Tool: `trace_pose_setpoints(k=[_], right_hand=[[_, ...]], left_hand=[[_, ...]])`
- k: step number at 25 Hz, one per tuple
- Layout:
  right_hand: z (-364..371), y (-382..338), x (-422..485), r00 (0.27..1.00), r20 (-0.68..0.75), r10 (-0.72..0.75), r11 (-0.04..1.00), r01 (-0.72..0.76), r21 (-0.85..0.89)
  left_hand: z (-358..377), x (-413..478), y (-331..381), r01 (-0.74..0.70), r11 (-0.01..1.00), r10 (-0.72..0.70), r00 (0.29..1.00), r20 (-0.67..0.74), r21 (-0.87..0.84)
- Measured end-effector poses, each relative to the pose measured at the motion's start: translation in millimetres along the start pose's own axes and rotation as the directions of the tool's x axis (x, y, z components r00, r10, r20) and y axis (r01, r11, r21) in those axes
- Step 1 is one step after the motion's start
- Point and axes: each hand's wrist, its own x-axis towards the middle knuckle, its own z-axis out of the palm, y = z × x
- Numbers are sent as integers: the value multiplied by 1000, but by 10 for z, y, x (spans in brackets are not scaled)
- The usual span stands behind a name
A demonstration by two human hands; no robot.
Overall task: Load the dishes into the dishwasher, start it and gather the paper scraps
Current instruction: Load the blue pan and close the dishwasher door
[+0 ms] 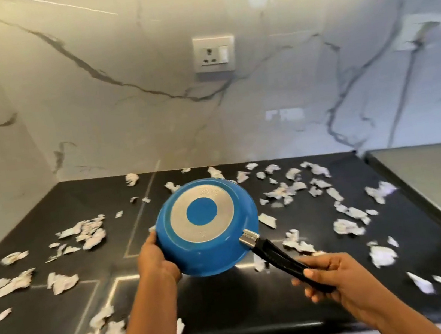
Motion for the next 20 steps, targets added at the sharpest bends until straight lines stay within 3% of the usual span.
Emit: trace_pose_setpoints(k=[4, 15, 20], right_hand=[[-417, 100, -251, 976, -212, -49, 997, 59, 39], [-1352, 481, -1101, 876, -481, -35, 940, 192, 281], [-1978, 782, -2006, 768, -639, 42, 917, 225, 330]], left_hand=[[263, -164, -442, 35, 998, -35, 999, -7, 48], [787, -655, -1588, 20, 966, -59, 988, 146, 257], [989, -1259, -2598, 79, 897, -179, 964, 195, 436]])
